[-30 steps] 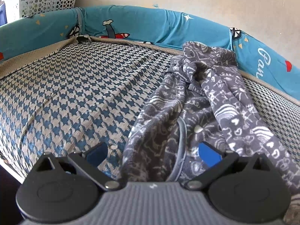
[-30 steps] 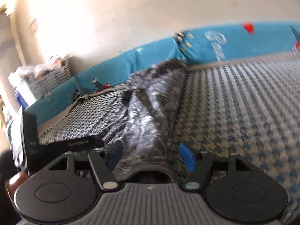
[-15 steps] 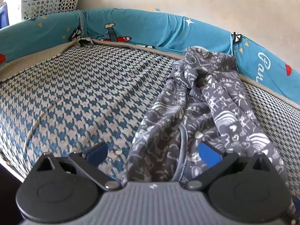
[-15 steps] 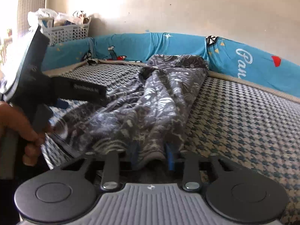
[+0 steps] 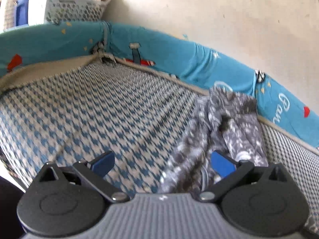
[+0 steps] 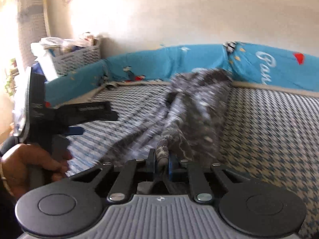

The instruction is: Fold clothes

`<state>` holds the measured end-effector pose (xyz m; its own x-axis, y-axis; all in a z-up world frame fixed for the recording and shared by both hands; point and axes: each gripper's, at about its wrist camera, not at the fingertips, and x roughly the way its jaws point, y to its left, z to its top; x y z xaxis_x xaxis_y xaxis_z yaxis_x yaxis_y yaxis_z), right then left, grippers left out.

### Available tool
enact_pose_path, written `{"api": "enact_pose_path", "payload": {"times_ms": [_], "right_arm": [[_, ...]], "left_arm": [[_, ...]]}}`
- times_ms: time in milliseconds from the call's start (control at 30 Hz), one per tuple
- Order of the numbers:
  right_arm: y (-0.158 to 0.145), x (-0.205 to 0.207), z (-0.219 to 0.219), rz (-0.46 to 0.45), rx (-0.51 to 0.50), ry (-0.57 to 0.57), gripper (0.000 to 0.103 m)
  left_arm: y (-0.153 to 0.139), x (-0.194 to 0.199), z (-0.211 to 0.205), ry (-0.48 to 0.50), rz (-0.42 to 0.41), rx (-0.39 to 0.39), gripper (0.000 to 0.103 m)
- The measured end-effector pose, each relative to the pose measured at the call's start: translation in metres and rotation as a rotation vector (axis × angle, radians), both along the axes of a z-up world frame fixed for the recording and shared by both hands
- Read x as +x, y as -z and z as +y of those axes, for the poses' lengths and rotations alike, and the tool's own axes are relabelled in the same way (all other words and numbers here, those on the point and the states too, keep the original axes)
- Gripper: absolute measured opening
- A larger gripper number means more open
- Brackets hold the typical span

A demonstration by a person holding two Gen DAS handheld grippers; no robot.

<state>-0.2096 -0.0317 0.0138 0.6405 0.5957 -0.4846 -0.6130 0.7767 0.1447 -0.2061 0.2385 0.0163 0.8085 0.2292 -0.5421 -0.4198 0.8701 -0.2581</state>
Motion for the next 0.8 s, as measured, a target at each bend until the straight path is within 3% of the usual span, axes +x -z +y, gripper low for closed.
{"api": "enact_pose_path", "payload": {"times_ms": [267, 800], "right_arm": [[-0.009, -0.001, 0.050, 0.039, 0.024, -0.115, 0.011], [0.015, 0.002, 0.119, 0.101, -0.044, -0.196, 0.011]], "left_arm": [[-0.021, -0.022, 0.026, -0.048, -0.077, -0.002, 0.103], [-0.040, -0.046, 0.050, -0.048, -0.190, -0.092, 0.103]]}}
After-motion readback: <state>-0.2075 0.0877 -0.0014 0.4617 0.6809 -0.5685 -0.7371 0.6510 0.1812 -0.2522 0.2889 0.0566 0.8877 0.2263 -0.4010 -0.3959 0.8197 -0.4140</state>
